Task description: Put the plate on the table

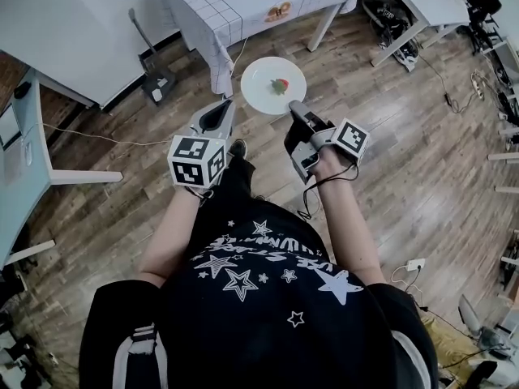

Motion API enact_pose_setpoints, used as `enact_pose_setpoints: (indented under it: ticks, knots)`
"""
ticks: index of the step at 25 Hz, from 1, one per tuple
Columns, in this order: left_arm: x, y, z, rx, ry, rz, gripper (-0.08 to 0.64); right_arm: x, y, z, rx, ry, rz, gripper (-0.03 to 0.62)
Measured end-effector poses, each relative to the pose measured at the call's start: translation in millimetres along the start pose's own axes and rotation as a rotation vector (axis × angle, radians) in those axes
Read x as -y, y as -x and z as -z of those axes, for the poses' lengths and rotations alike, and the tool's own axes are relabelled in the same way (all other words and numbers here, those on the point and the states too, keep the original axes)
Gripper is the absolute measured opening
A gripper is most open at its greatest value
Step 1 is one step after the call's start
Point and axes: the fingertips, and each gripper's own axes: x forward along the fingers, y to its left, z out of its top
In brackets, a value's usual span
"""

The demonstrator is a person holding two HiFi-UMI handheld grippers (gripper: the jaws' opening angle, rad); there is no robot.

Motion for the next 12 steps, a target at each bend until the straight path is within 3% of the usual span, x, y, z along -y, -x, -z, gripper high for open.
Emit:
enact_pose_setpoints:
  ticks: [5, 12]
  knots:
    - [-15.9, -20.3, -9.6, 0.025, 0.005, 0.006, 0.009, 4.2, -17.4, -16.8, 0.001, 0.012, 0.03, 0.021]
    - [-70.9, -95.7, -34.7, 0.005, 0.054, 0.005, 0.009, -0.2, -86.9, -67.0, -0.016, 0.02, 0.052, 0.021]
